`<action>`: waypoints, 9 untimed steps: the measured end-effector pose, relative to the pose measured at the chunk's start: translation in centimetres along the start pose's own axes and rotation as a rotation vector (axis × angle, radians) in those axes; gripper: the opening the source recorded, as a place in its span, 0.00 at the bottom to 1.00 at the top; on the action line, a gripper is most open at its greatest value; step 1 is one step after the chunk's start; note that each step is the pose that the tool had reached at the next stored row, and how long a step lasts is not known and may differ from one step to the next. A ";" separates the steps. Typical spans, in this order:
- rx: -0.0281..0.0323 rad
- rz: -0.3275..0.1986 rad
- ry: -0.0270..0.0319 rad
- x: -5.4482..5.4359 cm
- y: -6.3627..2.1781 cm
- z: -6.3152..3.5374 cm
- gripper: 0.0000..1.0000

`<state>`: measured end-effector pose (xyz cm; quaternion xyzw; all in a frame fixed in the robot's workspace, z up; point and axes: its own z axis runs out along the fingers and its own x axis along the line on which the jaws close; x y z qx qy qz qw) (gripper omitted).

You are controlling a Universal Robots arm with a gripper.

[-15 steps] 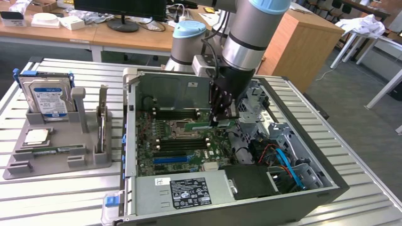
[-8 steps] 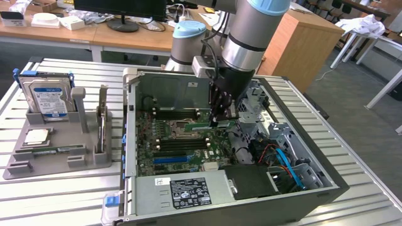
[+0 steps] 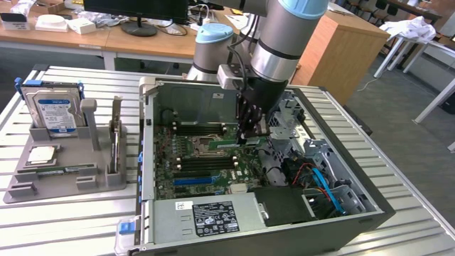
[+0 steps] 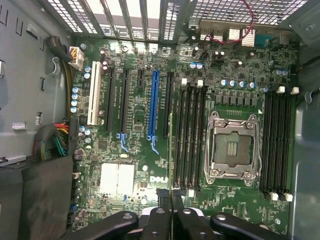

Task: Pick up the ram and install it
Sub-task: 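Insert the ram into the slot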

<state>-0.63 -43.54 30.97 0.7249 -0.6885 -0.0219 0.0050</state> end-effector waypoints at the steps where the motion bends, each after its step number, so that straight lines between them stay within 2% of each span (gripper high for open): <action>1: 0.0000 0.000 0.0000 0.0 0.00 0.02 0.12; 9: 0.0000 0.000 0.0000 0.0 -0.01 0.24 0.12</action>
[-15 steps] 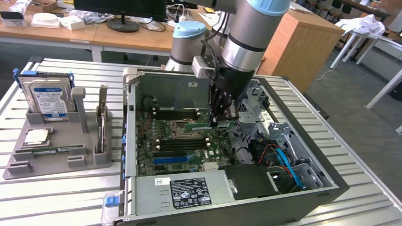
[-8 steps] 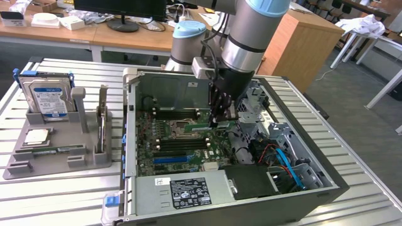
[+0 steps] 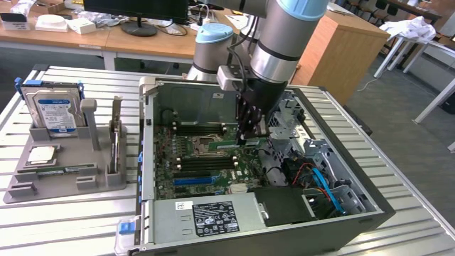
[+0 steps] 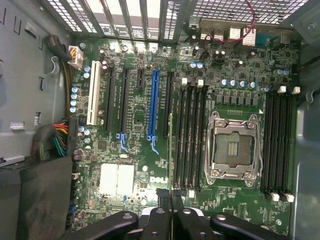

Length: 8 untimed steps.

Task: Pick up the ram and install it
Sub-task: 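Insert the ram into the slot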

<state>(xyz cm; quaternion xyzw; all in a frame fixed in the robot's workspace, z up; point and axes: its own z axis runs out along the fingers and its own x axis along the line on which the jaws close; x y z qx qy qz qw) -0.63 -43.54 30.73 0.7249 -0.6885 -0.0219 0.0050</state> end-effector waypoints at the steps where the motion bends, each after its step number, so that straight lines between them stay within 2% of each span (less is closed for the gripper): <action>1: 0.0000 0.000 0.0001 0.0 0.00 0.02 0.12; 8: 0.0000 0.000 0.0000 0.0 -0.01 0.20 0.12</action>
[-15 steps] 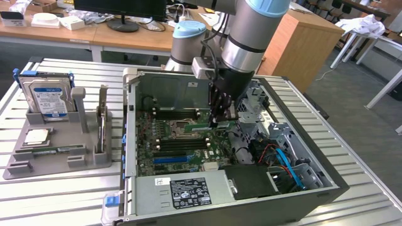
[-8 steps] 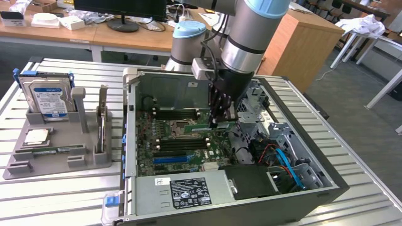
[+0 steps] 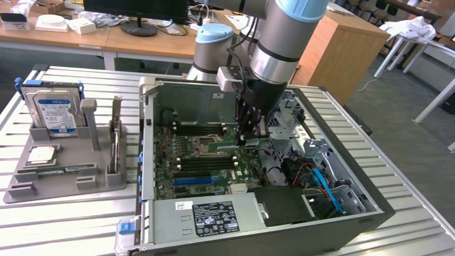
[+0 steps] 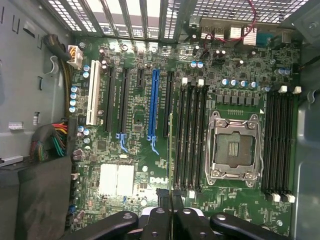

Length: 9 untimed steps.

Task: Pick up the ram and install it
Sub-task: 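Insert the ram into the slot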

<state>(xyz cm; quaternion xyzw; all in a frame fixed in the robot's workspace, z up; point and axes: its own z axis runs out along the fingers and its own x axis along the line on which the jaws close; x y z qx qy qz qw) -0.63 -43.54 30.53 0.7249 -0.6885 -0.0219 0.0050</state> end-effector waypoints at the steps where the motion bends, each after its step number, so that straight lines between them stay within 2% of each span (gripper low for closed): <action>1: 0.0001 0.000 0.0000 0.0 0.00 0.03 0.12; 9: 0.0000 0.000 0.0000 0.0 -0.01 0.21 0.12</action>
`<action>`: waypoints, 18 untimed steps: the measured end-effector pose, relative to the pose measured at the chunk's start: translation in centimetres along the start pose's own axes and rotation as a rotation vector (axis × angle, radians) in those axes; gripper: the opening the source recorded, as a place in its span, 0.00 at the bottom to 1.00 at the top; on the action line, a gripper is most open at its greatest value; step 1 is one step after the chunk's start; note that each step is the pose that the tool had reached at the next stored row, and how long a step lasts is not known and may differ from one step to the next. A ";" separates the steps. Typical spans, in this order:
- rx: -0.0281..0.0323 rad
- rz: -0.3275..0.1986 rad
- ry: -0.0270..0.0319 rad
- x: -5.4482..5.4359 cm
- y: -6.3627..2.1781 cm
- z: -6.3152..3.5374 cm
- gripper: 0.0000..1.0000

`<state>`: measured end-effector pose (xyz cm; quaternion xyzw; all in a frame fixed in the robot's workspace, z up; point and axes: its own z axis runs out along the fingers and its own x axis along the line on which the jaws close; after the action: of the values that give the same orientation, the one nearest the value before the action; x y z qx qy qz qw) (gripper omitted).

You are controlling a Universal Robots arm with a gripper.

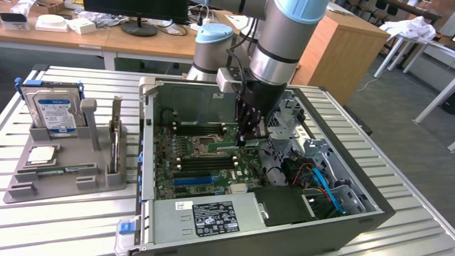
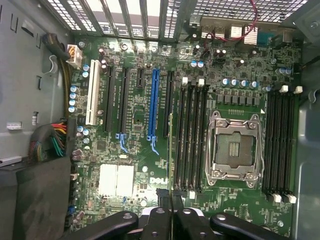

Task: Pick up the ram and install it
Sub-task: 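Insert the ram into the slot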

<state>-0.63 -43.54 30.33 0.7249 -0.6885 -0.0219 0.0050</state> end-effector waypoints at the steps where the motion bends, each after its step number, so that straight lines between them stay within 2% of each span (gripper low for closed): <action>1: 0.0000 0.000 0.0000 0.0 0.00 0.02 0.12; 18: 0.0000 0.000 0.0000 0.0 -0.01 0.43 0.12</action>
<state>-0.64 -43.54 29.89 0.7249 -0.6885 -0.0219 0.0050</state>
